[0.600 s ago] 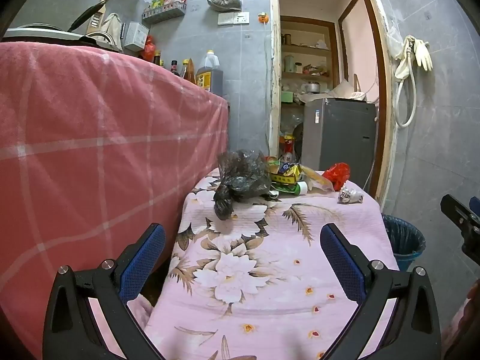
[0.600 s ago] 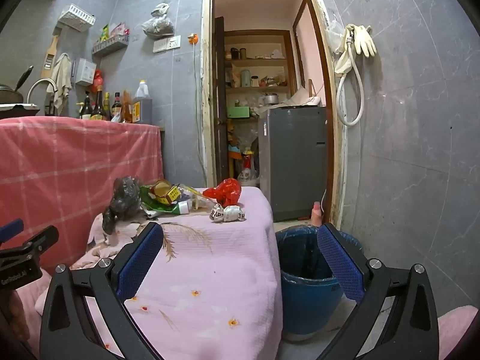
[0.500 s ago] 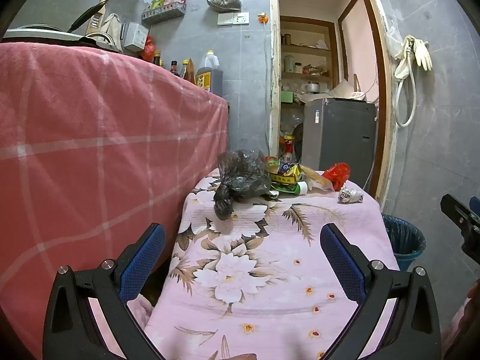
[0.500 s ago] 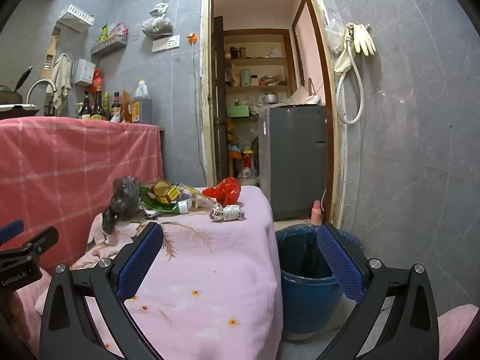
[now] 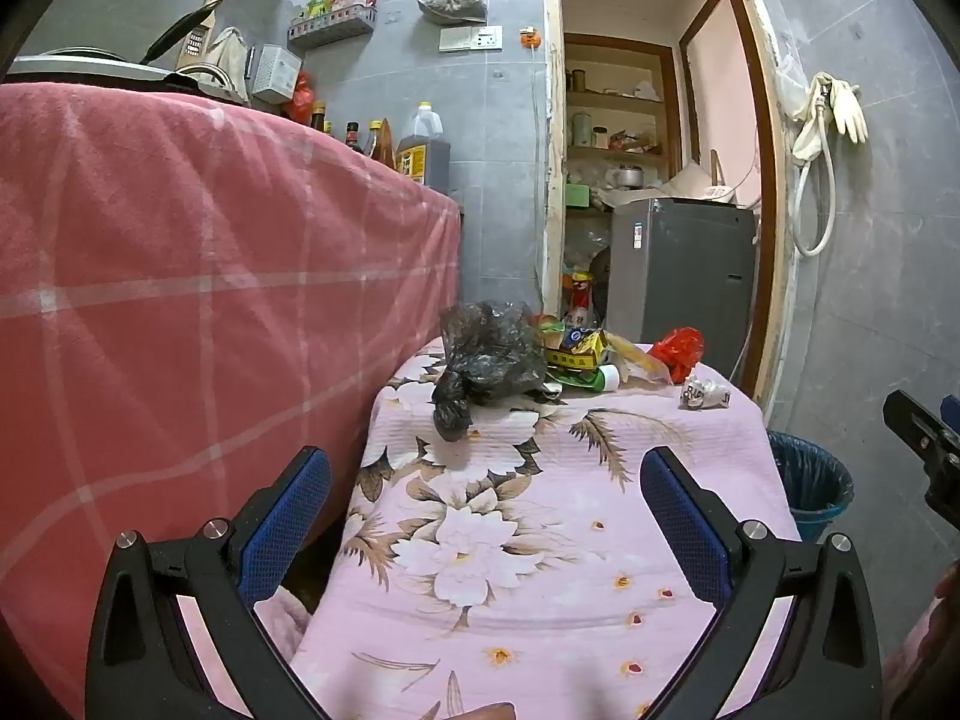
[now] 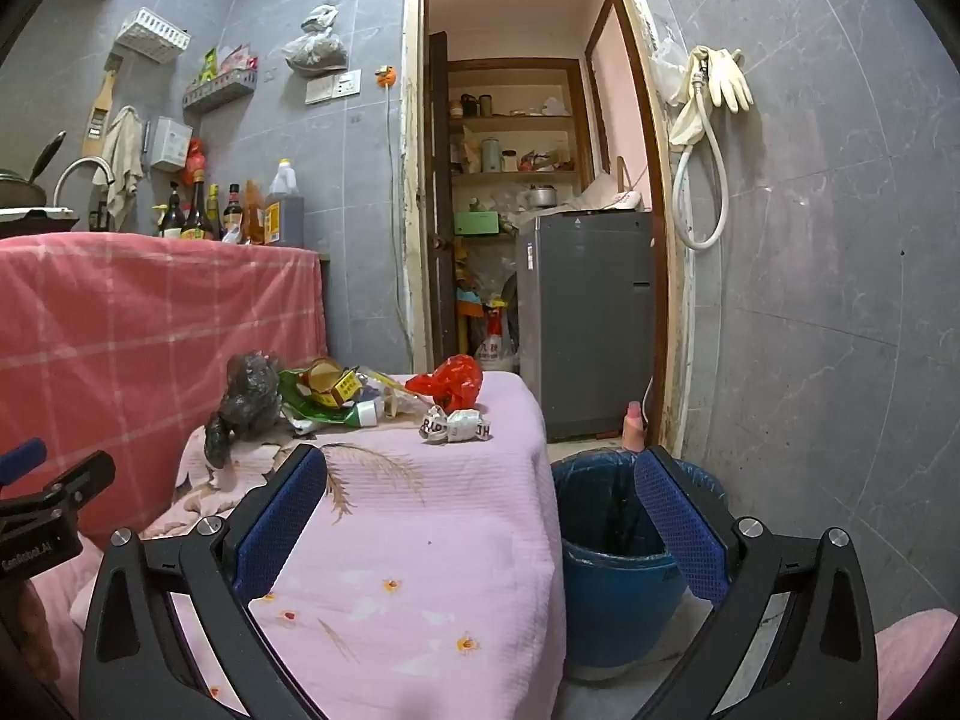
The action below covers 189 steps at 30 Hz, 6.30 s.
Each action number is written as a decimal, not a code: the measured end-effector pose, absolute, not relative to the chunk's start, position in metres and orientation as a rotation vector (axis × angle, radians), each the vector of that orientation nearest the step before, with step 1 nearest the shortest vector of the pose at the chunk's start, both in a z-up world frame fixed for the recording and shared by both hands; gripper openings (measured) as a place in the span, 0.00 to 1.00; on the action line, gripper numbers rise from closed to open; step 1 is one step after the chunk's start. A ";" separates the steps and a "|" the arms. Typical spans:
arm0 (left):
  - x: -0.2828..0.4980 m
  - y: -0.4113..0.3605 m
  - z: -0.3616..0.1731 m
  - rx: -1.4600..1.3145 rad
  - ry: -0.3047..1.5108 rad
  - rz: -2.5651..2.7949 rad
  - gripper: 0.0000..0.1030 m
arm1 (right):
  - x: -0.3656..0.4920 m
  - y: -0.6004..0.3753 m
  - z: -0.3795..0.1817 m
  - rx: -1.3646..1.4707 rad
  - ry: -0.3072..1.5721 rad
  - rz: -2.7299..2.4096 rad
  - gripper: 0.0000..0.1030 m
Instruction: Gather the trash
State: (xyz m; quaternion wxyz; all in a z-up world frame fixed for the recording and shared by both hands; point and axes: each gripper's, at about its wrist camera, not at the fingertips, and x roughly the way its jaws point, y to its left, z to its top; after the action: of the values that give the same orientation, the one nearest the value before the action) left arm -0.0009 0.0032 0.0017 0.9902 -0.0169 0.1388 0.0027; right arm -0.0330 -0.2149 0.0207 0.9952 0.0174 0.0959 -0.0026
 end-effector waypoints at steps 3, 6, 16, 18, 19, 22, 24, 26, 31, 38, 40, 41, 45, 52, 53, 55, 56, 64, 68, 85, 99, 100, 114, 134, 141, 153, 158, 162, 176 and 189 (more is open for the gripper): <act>-0.001 0.005 0.002 -0.037 0.274 0.003 0.98 | -0.033 -0.215 0.021 0.035 0.192 -0.004 1.00; 0.000 0.008 0.002 -0.040 0.275 0.002 0.98 | -0.033 -0.214 0.021 0.034 0.194 -0.005 1.00; 0.003 0.010 0.000 -0.039 0.275 0.009 0.98 | -0.033 -0.214 0.021 0.034 0.193 -0.005 1.00; 0.003 0.011 0.000 -0.039 0.275 0.008 0.98 | -0.032 -0.213 0.021 0.034 0.193 -0.005 1.00; 0.001 0.008 0.000 -0.038 0.274 0.007 0.98 | -0.032 -0.213 0.021 0.034 0.193 -0.005 1.00; 0.002 0.010 0.000 -0.036 0.274 0.007 0.98 | -0.033 -0.213 0.021 0.035 0.193 -0.005 1.00; 0.001 0.008 0.000 -0.039 0.274 0.007 0.98 | -0.032 -0.213 0.021 0.034 0.194 -0.005 1.00; 0.001 0.008 0.000 -0.039 0.274 0.007 0.98 | -0.032 -0.213 0.021 0.034 0.194 -0.005 1.00; 0.001 0.008 0.000 -0.039 0.274 0.006 0.98 | -0.033 -0.212 0.020 0.033 0.194 -0.005 1.00; 0.001 0.008 0.000 -0.040 0.274 0.007 0.98 | -0.032 -0.212 0.020 0.033 0.194 -0.004 1.00; 0.001 0.009 0.000 -0.042 0.275 0.008 0.98 | -0.032 -0.212 0.020 0.034 0.195 -0.004 1.00; 0.001 0.010 0.000 -0.043 0.275 0.008 0.98 | -0.032 -0.212 0.020 0.034 0.195 -0.004 1.00; 0.001 0.011 0.001 -0.043 0.275 0.007 0.98 | -0.032 -0.212 0.020 0.034 0.195 -0.005 1.00; 0.001 0.011 0.000 -0.045 0.274 0.008 0.98 | -0.032 -0.212 0.020 0.033 0.195 -0.005 1.00; 0.001 0.012 0.001 -0.045 0.274 0.008 0.98 | -0.031 -0.212 0.020 0.033 0.195 -0.005 1.00; 0.001 0.012 0.001 -0.045 0.274 0.008 0.98 | -0.031 -0.211 0.020 0.033 0.195 -0.004 1.00; 0.001 0.011 0.000 -0.045 0.274 0.009 0.98 | -0.031 -0.211 0.020 0.033 0.195 -0.004 1.00; 0.001 0.011 0.000 -0.045 0.275 0.007 0.98 | -0.031 -0.211 0.020 0.033 0.195 -0.004 1.00; 0.001 0.012 0.000 -0.045 0.275 0.008 0.98 | -0.031 -0.210 0.021 0.032 0.196 -0.004 1.00; 0.032 0.018 0.004 -0.089 0.313 0.016 0.98 | -0.015 -0.207 0.029 0.013 0.194 0.022 1.00; 0.139 0.034 0.006 -0.083 0.352 0.086 0.98 | 0.098 -0.210 0.034 -0.015 0.243 0.133 1.00; 0.149 0.036 0.003 -0.082 0.363 0.090 0.98 | 0.107 -0.210 0.032 -0.017 0.249 0.140 1.00; 0.222 0.057 -0.040 -0.086 0.552 0.001 0.97 | 0.212 -0.209 -0.012 -0.044 0.502 0.187 1.00; 0.185 0.028 -0.033 -0.098 0.625 -0.133 0.19 | 0.232 -0.206 -0.028 0.087 0.654 0.323 0.42; 0.166 0.001 -0.020 -0.126 0.596 -0.147 0.18 | 0.225 -0.207 -0.025 0.108 0.621 0.368 0.28; 0.158 -0.082 0.003 -0.099 0.467 -0.223 0.17 | 0.171 -0.255 0.005 0.127 0.408 0.293 0.27; 0.165 -0.130 0.012 -0.089 0.418 -0.297 0.17 | 0.154 -0.288 0.016 0.111 0.316 0.184 0.27; 0.169 -0.162 0.015 -0.102 0.392 -0.360 0.17 | 0.144 -0.315 0.022 0.090 0.258 0.092 0.27; 0.204 -0.262 -0.003 -0.131 0.471 -0.479 0.18 | 0.135 -0.400 -0.002 0.129 0.286 -0.122 0.27; 0.238 -0.289 -0.035 -0.096 0.654 -0.468 0.18 | 0.157 -0.433 -0.047 0.230 0.459 -0.146 0.29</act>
State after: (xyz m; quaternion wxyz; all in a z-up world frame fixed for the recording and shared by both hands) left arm 0.2382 -0.2886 -0.0351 0.9192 -0.0468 0.3181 -0.2274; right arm 0.1566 -0.4330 -0.0472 0.9647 0.1135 0.2267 -0.0720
